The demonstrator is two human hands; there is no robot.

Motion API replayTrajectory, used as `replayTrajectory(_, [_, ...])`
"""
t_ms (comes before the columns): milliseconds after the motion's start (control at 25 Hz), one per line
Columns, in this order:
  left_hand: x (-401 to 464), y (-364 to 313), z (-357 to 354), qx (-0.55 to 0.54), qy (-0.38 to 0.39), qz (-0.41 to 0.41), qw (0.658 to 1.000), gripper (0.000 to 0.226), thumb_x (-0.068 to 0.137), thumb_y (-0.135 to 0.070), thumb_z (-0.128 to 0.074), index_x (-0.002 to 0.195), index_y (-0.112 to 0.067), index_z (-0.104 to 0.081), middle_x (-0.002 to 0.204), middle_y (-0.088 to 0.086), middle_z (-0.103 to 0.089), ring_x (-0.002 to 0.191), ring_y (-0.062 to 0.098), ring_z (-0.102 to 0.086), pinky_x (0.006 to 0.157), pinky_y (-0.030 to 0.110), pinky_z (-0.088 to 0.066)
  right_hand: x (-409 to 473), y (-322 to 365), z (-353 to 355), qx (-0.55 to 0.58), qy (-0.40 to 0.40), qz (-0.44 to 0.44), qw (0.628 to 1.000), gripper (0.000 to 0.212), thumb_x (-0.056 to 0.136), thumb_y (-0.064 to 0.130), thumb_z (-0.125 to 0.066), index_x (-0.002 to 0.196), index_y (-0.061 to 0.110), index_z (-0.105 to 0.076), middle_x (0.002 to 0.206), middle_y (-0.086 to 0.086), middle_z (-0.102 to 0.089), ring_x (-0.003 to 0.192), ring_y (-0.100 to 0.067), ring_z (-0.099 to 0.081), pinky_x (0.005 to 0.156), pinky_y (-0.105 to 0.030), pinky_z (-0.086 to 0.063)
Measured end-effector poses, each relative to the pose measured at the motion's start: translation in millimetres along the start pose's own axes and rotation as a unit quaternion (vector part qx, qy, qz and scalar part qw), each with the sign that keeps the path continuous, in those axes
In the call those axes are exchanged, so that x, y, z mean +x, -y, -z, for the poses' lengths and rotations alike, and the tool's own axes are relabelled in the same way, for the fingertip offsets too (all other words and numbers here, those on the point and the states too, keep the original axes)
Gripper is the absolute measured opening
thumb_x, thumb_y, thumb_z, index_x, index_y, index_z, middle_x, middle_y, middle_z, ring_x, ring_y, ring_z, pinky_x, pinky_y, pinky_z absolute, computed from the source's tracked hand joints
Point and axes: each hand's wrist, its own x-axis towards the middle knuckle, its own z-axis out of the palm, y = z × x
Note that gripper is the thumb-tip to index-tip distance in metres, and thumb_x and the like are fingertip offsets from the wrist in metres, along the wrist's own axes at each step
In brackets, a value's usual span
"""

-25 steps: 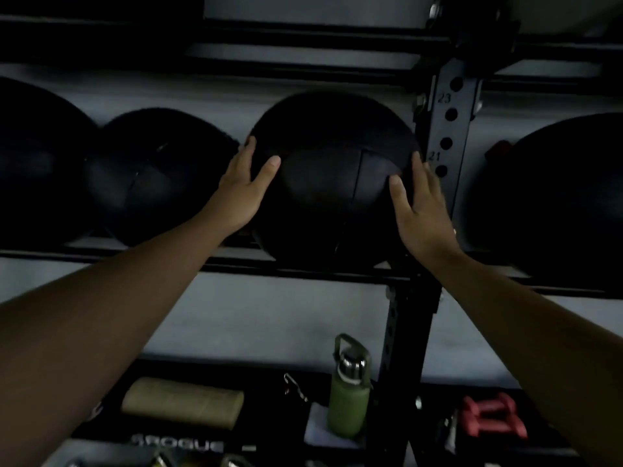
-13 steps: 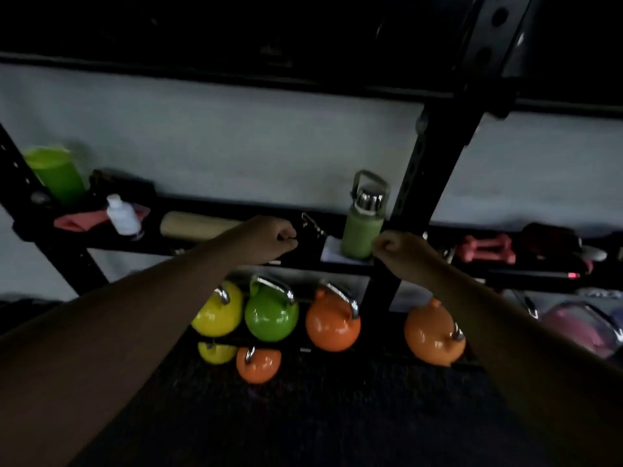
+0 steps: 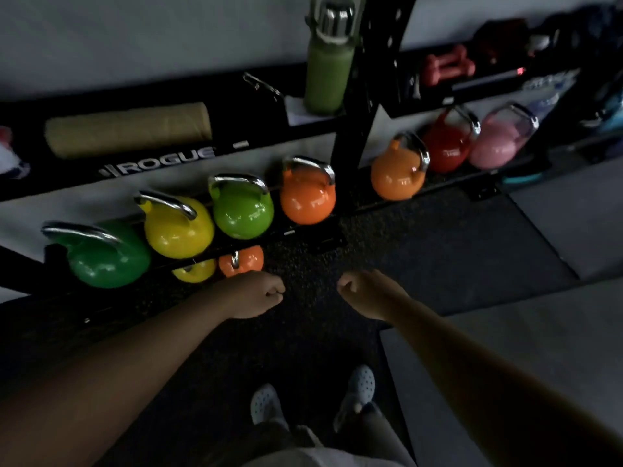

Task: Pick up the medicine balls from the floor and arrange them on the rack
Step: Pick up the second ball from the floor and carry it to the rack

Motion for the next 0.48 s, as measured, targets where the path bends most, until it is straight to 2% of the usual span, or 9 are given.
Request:
replayTrajectory(160, [1.9,11.4,-41.5,0.046,0.064,-0.026,0.997,0.037,0.105,-0.038,-0.053,0.137,-0.022,-0.064,0.138,-0.002,-0.067,0.121,0.014,-0.063,0.094,0.026,-0.049,-33.9,-30.1,-60.4,0.060,0.001,-0.062,0.996,0.031,0.104,0.035,-0.042,0.119,0.026,-0.067,0.122,-0.006,-0.070,0.105,-0.028,-0.067,0.084,-0.037,-0.054])
replayTrajectory(280, [10.5,-5.3,-68.6,0.078,0.102,-0.045,0.991,0.037,0.105,-0.040,-0.052,0.136,-0.025,-0.064,0.139,-0.006,-0.063,0.122,0.013,-0.060,0.102,0.032,-0.051,-66.8,-65.3,-100.8,0.133,-0.010,-0.122,0.984,0.030,0.104,0.032,-0.040,0.119,0.027,-0.066,0.118,-0.006,-0.069,0.101,-0.027,-0.066,0.086,-0.039,-0.055])
replayTrajectory(400, [16.6,-38.8,-107.4,0.117,0.131,-0.073,0.982,0.032,0.103,-0.042,-0.052,0.129,-0.029,-0.066,0.133,-0.008,-0.063,0.117,0.011,-0.061,0.103,0.037,-0.053,-118.0,-102.8,-149.3,0.237,-0.054,-0.184,0.952,0.028,0.105,0.032,-0.043,0.122,0.029,-0.065,0.119,-0.004,-0.069,0.102,-0.024,-0.066,0.084,-0.038,-0.055])
replayTrajectory(480, [13.4,-62.1,-137.3,0.129,0.154,-0.077,0.977,0.029,0.102,-0.044,-0.051,0.123,-0.033,-0.067,0.125,-0.011,-0.065,0.110,0.008,-0.062,0.097,0.034,-0.055,-155.8,-119.3,-181.9,0.297,-0.087,-0.218,0.926,0.028,0.106,0.031,-0.044,0.124,0.027,-0.066,0.120,-0.004,-0.070,0.101,-0.022,-0.067,0.083,-0.037,-0.055])
